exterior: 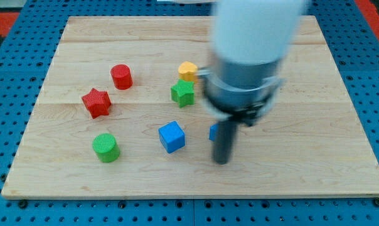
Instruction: Push green circle above blue cube
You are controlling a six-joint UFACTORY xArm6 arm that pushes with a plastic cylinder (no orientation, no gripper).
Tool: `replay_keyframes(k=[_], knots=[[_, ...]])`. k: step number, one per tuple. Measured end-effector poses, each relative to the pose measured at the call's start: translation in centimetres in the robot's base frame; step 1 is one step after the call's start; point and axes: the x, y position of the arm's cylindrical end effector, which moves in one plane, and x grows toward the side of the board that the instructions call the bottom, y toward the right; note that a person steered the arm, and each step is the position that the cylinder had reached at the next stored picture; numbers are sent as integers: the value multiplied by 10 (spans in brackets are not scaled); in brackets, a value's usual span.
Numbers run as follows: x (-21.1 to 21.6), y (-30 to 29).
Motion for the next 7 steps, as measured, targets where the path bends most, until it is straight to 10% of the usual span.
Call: replay_keyframes(k=[4,7], knots=[[-12,-203],[-70,-124]])
